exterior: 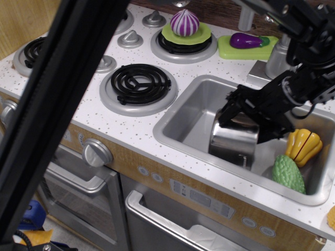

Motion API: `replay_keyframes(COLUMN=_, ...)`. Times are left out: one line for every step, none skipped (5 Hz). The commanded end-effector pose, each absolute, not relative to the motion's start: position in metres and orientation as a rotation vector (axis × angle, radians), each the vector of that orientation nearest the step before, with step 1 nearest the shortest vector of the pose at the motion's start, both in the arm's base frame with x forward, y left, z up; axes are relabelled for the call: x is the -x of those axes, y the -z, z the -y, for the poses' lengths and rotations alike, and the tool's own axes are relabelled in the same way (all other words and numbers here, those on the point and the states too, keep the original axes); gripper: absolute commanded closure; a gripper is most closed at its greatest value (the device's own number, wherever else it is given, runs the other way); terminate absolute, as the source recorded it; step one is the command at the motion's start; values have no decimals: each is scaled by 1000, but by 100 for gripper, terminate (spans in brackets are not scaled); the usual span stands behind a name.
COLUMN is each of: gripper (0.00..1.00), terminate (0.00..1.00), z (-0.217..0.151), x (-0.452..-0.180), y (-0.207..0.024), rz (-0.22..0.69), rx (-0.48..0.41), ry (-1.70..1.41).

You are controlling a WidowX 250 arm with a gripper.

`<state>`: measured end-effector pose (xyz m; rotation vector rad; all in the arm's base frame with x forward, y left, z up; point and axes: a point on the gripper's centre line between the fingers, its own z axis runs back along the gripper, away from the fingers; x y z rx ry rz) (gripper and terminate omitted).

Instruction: Flip pot upright in sink

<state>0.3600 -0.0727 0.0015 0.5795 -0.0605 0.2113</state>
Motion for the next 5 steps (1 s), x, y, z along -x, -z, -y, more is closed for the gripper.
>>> replay_keyframes(gripper=100, terminate=0, z=68, x=-368, y=-35, rz=163, rx=-518, ry=-244)
replay_keyframes(gripper=100, terminate=0, z=60, x=-365, y=-41, rz=165, rx=-460, ry=-251)
replay_keyframes(gripper=100, terminate=0, z=48, x=-356, y=-39, rz=180, rx=-350, ry=-286)
replay_keyframes(gripper=100, terminate=0, z=37, x=-351, y=-39, rz=173, rx=-325, ry=-262)
replay_keyframes(gripper=0, terminate=0, z=28, x=-349, y=-36, rz=171, rx=-312, ry=-233)
